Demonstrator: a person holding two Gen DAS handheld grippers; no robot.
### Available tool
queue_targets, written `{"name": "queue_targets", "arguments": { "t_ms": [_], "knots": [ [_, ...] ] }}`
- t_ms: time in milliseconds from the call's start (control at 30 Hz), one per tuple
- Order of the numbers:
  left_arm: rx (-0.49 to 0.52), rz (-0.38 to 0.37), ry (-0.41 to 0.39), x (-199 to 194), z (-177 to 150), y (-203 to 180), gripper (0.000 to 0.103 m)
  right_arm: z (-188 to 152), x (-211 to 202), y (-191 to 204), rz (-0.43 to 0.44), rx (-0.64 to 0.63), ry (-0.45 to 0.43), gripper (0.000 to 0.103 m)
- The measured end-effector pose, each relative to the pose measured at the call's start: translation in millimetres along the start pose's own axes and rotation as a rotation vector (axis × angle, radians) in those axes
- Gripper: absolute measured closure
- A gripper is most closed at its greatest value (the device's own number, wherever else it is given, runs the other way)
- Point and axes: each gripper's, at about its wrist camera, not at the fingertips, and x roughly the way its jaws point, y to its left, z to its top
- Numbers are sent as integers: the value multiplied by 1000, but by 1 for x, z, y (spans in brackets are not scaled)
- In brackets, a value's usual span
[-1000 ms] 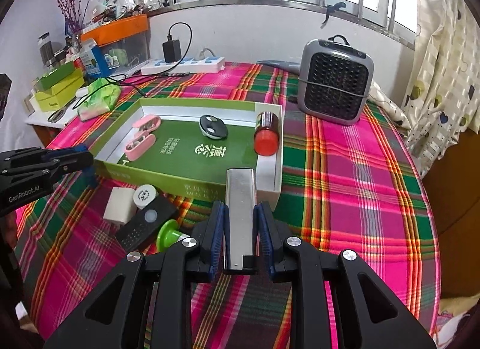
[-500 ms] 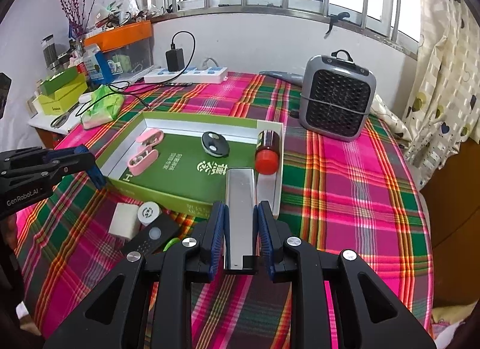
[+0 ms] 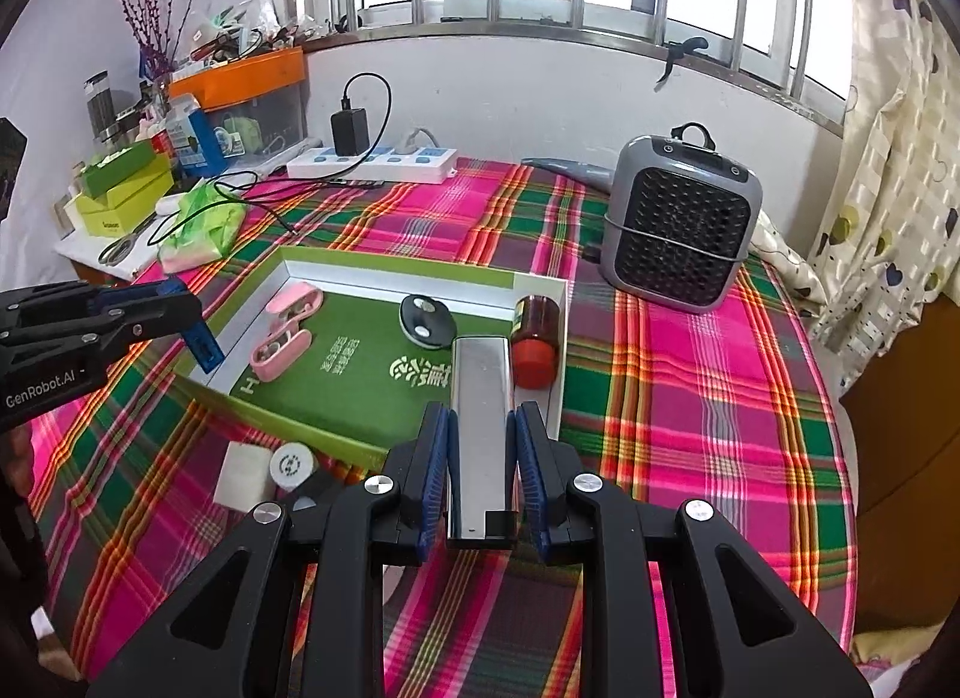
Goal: Organize rigid objects
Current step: 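Carry the blue USB drive and silver stapler over the green box with both tools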
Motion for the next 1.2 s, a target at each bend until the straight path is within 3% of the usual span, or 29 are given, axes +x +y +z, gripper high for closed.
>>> {"name": "queue_targets", "arguments": {
  "t_ms": [633, 1200],
  "knots": [
    [-1, -32, 85, 66, 15, -9, 82, 17, 61, -3, 30, -1, 102, 79],
    [18, -10, 98, 86, 25, -11, 82, 20, 87, -1, 6, -34, 146, 79]
  ]
}}
